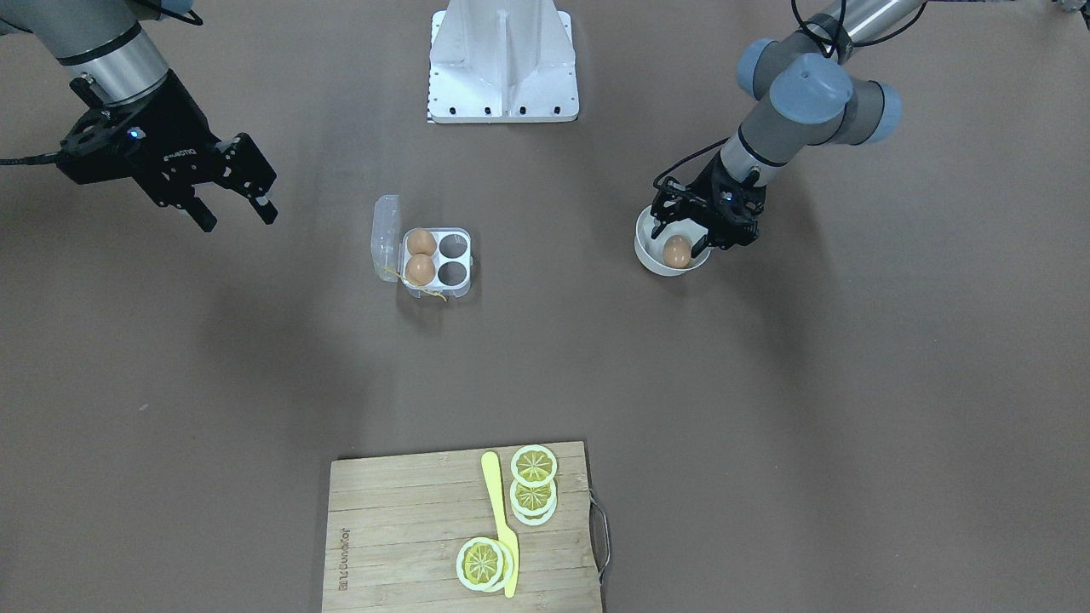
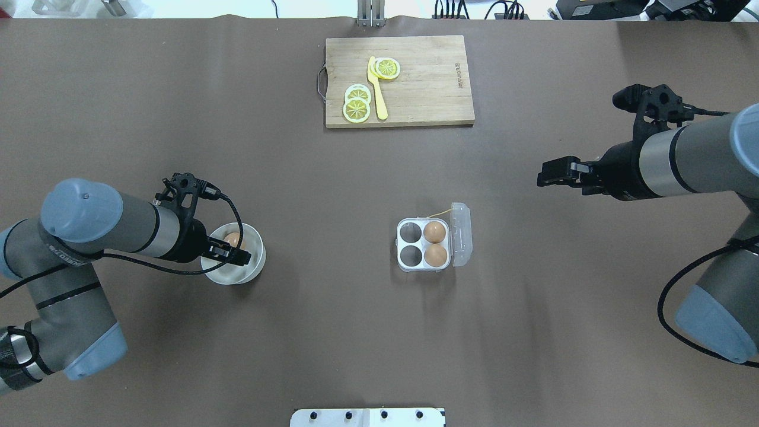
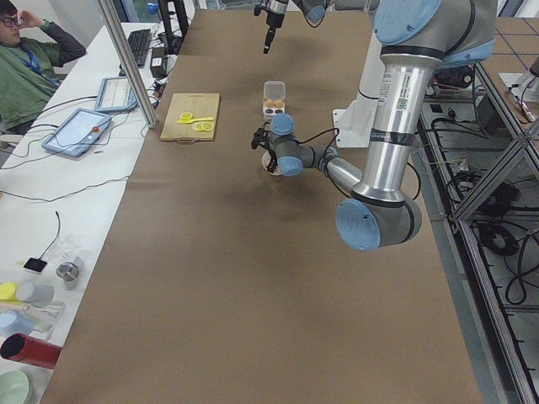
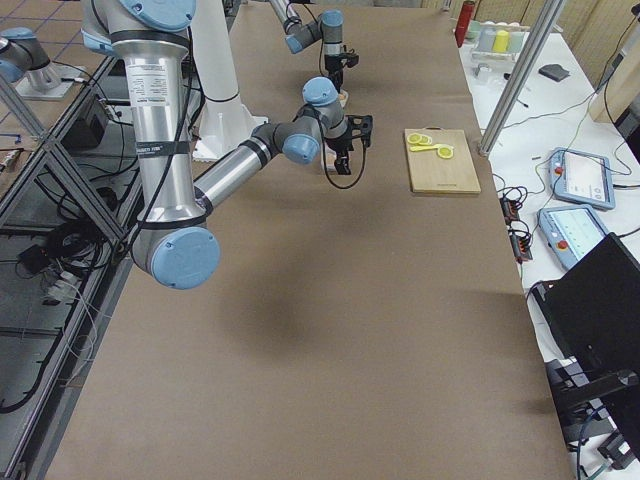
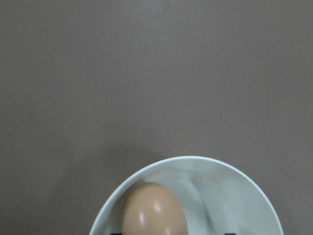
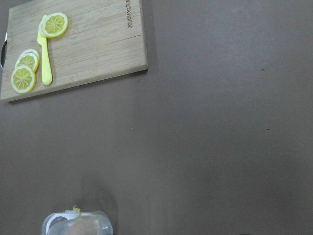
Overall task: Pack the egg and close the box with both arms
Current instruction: 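Close the left gripper on the brown egg in the bowl, then lift the egg with the left gripper and carry it to the egg box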
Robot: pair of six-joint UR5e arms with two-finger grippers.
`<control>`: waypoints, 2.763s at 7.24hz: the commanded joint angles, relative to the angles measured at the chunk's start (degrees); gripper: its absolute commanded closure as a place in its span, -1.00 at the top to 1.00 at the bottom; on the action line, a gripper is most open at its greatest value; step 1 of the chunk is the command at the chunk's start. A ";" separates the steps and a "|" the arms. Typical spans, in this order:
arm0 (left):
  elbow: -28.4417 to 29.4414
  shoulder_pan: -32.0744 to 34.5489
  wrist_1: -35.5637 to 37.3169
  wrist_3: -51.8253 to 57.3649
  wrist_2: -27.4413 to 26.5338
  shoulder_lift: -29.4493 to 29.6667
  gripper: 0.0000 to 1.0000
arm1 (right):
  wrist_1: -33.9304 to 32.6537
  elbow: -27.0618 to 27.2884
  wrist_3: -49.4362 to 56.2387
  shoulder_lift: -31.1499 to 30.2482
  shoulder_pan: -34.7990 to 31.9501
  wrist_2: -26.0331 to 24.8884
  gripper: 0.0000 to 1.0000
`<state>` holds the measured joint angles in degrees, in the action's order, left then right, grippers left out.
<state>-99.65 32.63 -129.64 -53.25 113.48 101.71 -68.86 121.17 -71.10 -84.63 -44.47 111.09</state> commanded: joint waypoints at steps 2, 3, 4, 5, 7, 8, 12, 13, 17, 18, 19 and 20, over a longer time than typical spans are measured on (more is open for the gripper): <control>-0.02 -0.02 0.00 -0.01 -0.01 0.50 -0.40 | 0.04 0.03 0.00 -0.09 0.00 0.00 0.77; -0.19 0.06 0.00 -0.01 -0.01 0.50 -0.79 | 0.04 0.03 0.00 0.00 0.00 0.00 0.77; -0.54 0.15 -0.09 -0.10 -0.10 0.50 -1.00 | 0.04 0.03 0.00 0.00 0.00 0.00 0.78; -1.16 0.33 -0.09 -0.01 -1.49 0.42 -1.00 | 0.04 0.03 0.00 0.00 0.00 0.00 0.78; -6.40 1.64 -0.09 0.16 -1.86 -0.28 -1.00 | 0.04 -0.06 0.00 0.08 0.00 0.09 0.79; -8.44 1.91 -0.18 0.16 -1.94 0.41 -1.00 | 0.04 -0.06 0.00 0.17 0.00 0.09 0.80; -4.69 1.56 -7.53 -0.19 -6.78 8.48 -1.00 | 0.04 -0.24 0.00 0.52 0.09 0.09 0.80; -2.76 1.47 -9.73 0.07 -6.87 10.85 -1.00 | 0.04 -0.24 0.00 1.05 0.09 0.09 0.80; 5.31 -5.97 -23.25 5.94 -14.29 16.22 -1.00 | 0.04 -0.15 0.00 1.31 0.09 0.09 0.80; 7.86 -8.87 -26.08 7.09 -18.08 18.06 -1.00 | 0.04 -0.15 0.00 1.31 0.09 0.09 0.81; 8.67 -11.42 -26.28 7.11 -21.25 18.34 -1.00 | 0.04 -0.06 0.00 1.31 0.09 0.09 0.82; 9.12 -14.15 -26.28 7.19 -24.67 18.43 -1.00 | 0.04 -0.06 0.00 1.31 0.09 0.09 0.82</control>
<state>-91.54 21.78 -155.32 -46.37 92.97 119.71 -68.82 121.08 -71.10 -83.33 -44.39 111.18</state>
